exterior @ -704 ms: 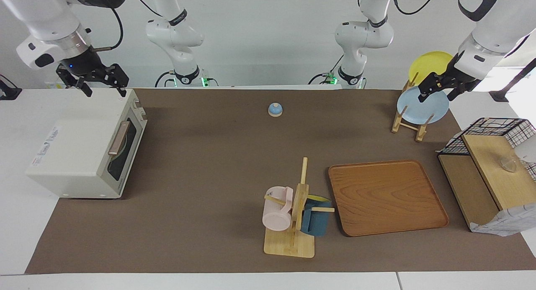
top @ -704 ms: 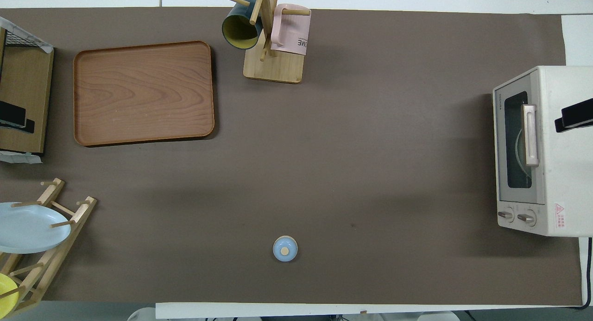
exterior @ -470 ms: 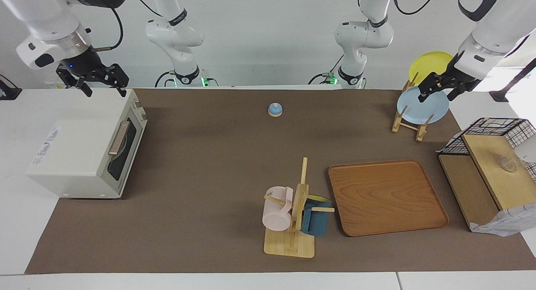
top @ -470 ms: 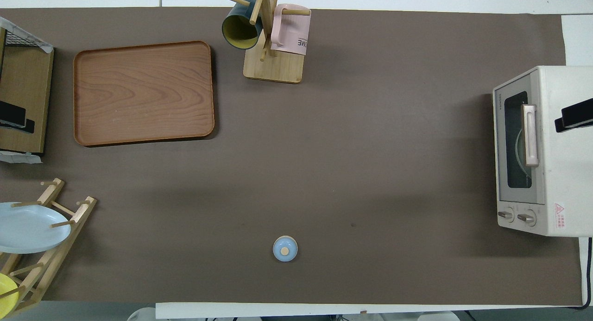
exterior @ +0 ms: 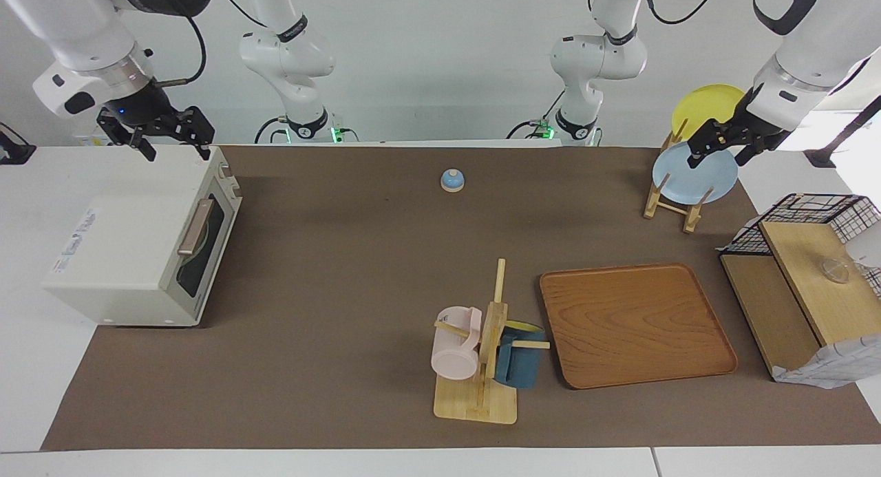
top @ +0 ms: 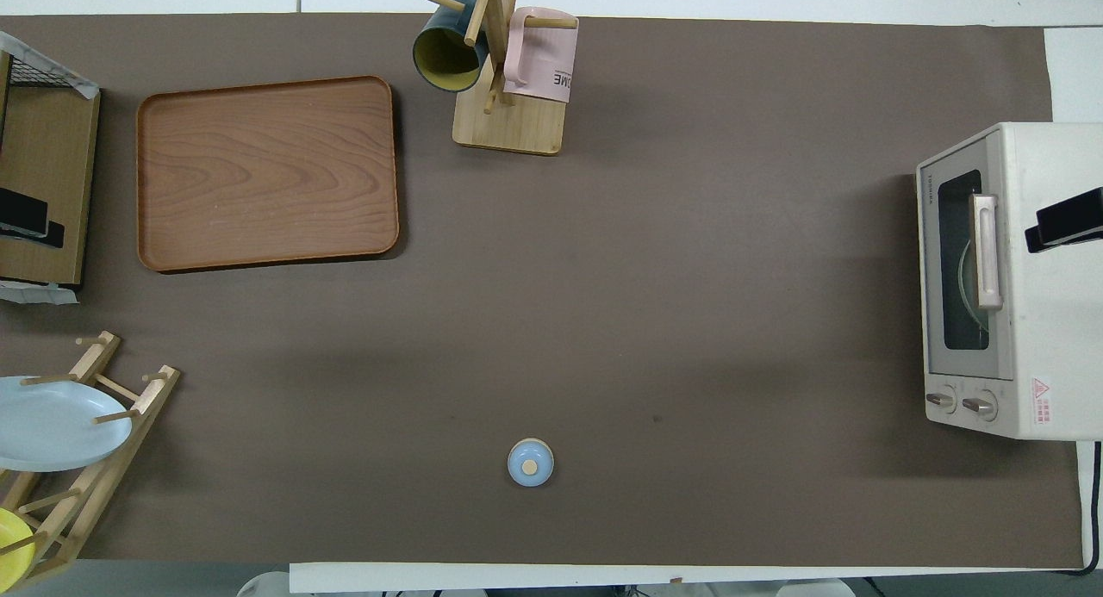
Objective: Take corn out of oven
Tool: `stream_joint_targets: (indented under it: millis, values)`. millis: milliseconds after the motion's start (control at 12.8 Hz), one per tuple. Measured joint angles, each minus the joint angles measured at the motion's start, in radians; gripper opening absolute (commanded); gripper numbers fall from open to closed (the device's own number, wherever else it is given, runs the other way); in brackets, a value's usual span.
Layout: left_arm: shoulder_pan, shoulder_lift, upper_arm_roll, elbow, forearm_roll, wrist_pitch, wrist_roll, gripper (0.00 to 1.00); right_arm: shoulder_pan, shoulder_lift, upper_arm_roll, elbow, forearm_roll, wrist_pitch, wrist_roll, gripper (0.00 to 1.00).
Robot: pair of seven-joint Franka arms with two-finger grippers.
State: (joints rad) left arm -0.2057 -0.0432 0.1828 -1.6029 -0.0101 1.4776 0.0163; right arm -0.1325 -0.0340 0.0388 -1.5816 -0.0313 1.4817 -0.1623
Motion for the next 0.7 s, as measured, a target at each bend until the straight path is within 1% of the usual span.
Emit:
stream_joint_targets:
  millis: [78, 235, 391, 470, 704]
  values:
    - [0.0, 0.0, 0.0, 0.0, 0.0, 0.0, 0.0, 1.0, 0.001, -0.007, 0.001, -0.032, 0.0, 0.054, -0.029, 0.0]
    - [0.0, 0.0, 0.0, 0.0, 0.0, 0.0, 0.0, 1.0, 0.003, -0.013, 0.001, -0.131, -0.007, 0.19, -0.052, 0.0]
    - [0.0, 0.0, 0.0, 0.0, 0.0, 0.0, 0.0, 1.0, 0.003, 0.0, 0.0, -0.221, -0.046, 0.291, -0.058, 0.0]
    - [0.0, 0.0, 0.0, 0.0, 0.0, 0.0, 0.0, 1.0, 0.003, 0.014, 0.0, -0.244, -0.059, 0.311, -0.057, 0.0]
    - [0.0, 0.0, 0.0, 0.0, 0.0, 0.0, 0.0, 1.0, 0.003, 0.057, 0.0, -0.261, -0.139, 0.339, -0.058, 0.0]
